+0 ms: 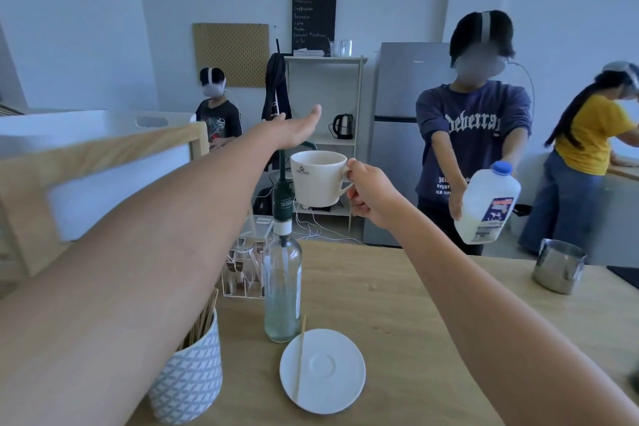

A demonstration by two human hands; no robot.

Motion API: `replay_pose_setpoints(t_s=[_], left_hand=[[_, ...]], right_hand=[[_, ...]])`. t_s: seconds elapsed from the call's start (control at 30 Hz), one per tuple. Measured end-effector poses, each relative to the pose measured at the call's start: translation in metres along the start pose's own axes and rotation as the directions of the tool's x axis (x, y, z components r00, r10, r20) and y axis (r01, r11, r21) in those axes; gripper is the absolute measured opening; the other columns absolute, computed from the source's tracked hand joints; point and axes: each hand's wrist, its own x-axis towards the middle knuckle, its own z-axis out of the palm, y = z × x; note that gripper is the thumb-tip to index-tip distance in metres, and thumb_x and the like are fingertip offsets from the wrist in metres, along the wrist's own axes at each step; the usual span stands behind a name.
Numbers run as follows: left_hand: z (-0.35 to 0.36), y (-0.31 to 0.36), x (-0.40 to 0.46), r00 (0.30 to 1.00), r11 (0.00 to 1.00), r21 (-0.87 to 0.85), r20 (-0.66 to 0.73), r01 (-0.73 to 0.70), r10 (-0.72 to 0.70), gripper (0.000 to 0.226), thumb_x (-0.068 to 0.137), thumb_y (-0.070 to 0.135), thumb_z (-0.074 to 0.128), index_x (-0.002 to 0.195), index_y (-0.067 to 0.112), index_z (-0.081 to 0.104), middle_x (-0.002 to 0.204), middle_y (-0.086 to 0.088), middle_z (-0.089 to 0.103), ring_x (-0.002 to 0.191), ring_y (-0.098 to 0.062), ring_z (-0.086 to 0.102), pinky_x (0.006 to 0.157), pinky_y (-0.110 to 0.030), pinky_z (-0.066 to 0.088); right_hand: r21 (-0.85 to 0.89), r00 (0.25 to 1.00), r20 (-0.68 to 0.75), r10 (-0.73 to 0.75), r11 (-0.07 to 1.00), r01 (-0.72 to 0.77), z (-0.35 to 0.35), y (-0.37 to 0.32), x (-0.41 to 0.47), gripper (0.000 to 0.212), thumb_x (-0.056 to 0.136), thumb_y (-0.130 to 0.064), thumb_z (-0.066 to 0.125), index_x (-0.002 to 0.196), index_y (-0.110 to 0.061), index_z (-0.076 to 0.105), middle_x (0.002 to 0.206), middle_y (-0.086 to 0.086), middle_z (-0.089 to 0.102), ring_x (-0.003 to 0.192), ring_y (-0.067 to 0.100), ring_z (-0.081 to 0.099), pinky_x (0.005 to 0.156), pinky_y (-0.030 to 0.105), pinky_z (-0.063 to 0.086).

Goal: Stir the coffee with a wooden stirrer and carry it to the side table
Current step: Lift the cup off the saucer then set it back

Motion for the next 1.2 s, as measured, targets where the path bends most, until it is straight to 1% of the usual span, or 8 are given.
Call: replay_pose_setpoints(t_s=[0.13, 0.23, 0.4, 0.53, 0.63, 0.8, 1.0, 1.2], left_hand=[[0.003, 0.004, 0.001, 0.994, 0.992, -0.084, 0.057, -0.089, 0.094, 0.072, 0.095, 0.059, -0.006, 0.149, 0.029, 0.031, 0.162, -0.005, 0.008, 0.150, -0.024, 0.004, 0.120, -0.048, 0.002], [0.008, 0.003, 0.003, 0.997, 0.997, -0.065, 0.054, -0.048, 0.052, 0.065, 0.100, 0.051, 0.001, 0.146, 0.026, 0.039, 0.162, -0.006, 0.015, 0.149, -0.025, 0.011, 0.118, -0.044, 0.007], [0.021, -0.008, 0.006, 0.999, 0.996, -0.084, 0.050, -0.004, 0.008, 0.069, 0.090, 0.060, 0.006, 0.149, 0.032, 0.029, 0.162, -0.003, 0.013, 0.149, -0.025, 0.012, 0.119, -0.048, 0.011], [0.026, -0.007, 0.008, 0.998, 0.988, -0.151, 0.064, -0.013, 0.023, 0.061, 0.096, 0.052, 0.005, 0.149, 0.034, 0.028, 0.162, 0.000, 0.016, 0.149, -0.023, 0.012, 0.118, -0.045, 0.010], [0.031, -0.013, 0.011, 0.999, 0.993, -0.119, 0.044, 0.009, -0.004, 0.087, 0.075, 0.073, 0.008, 0.149, 0.033, 0.027, 0.160, -0.001, 0.022, 0.147, -0.025, 0.017, 0.118, -0.047, 0.013], [0.042, -0.013, 0.010, 0.998, 0.992, -0.117, 0.022, -0.051, 0.054, 0.055, 0.100, 0.047, 0.004, 0.149, 0.037, 0.027, 0.160, -0.001, 0.021, 0.148, -0.024, 0.016, 0.118, -0.042, 0.010], [0.039, -0.010, 0.000, 0.999, 0.978, -0.207, 0.051, 0.017, -0.006, 0.059, 0.098, 0.051, 0.005, 0.150, 0.034, 0.027, 0.161, -0.006, 0.019, 0.148, -0.027, 0.014, 0.118, -0.045, 0.010], [0.019, 0.001, -0.014, 0.996, 0.977, -0.210, -0.067, 0.037, -0.052, 0.075, 0.093, 0.059, 0.004, 0.147, 0.019, 0.036, 0.158, -0.013, 0.025, 0.144, -0.029, 0.024, 0.115, -0.046, 0.017]], right_hand=[[0.023, 1.000, 0.010, -0.007, 1.000, 0.007, -0.001, 0.000, 0.002, 0.032, 0.100, -0.032, 0.032, 0.081, -0.016, 0.052, 0.060, 0.003, 0.037, 0.045, 0.012, 0.027, 0.037, 0.019, 0.024], [0.024, 1.000, 0.016, 0.001, 1.000, -0.002, 0.001, 0.001, 0.004, 0.032, 0.099, -0.031, 0.032, 0.078, -0.016, 0.050, 0.060, 0.003, 0.036, 0.045, 0.011, 0.025, 0.037, 0.018, 0.022], [0.034, 1.000, 0.025, 0.017, 0.999, -0.018, 0.005, 0.009, 0.009, 0.032, 0.099, -0.031, 0.032, 0.079, -0.015, 0.051, 0.059, 0.003, 0.037, 0.047, 0.011, 0.025, 0.043, 0.021, 0.022], [0.060, 0.999, 0.028, 0.030, 0.998, -0.032, 0.005, 0.015, 0.013, 0.032, 0.099, -0.030, 0.033, 0.074, -0.016, 0.047, 0.058, 0.003, 0.036, 0.044, 0.011, 0.024, 0.041, 0.019, 0.021], [0.054, 0.999, 0.031, 0.022, 0.998, -0.024, 0.003, 0.018, 0.014, 0.032, 0.098, -0.029, 0.033, 0.073, -0.016, 0.047, 0.059, 0.003, 0.035, 0.040, 0.010, 0.025, 0.041, 0.019, 0.019], [0.059, 0.999, 0.045, 0.019, 0.998, -0.021, 0.003, 0.021, 0.014, 0.031, 0.098, -0.028, 0.033, 0.071, -0.017, 0.045, 0.059, 0.003, 0.034, 0.036, 0.009, 0.026, 0.042, 0.020, 0.018], [0.038, 0.999, 0.030, 0.034, 0.999, -0.035, 0.002, 0.020, 0.008, 0.033, 0.097, -0.030, 0.034, 0.070, -0.017, 0.046, 0.058, 0.002, 0.035, 0.043, 0.011, 0.025, 0.042, 0.020, 0.020], [0.062, 0.999, 0.025, 0.041, 0.997, -0.042, 0.002, 0.019, 0.002, 0.033, 0.097, -0.029, 0.035, 0.068, -0.017, 0.046, 0.057, 0.003, 0.034, 0.043, 0.012, 0.023, 0.041, 0.019, 0.019]])
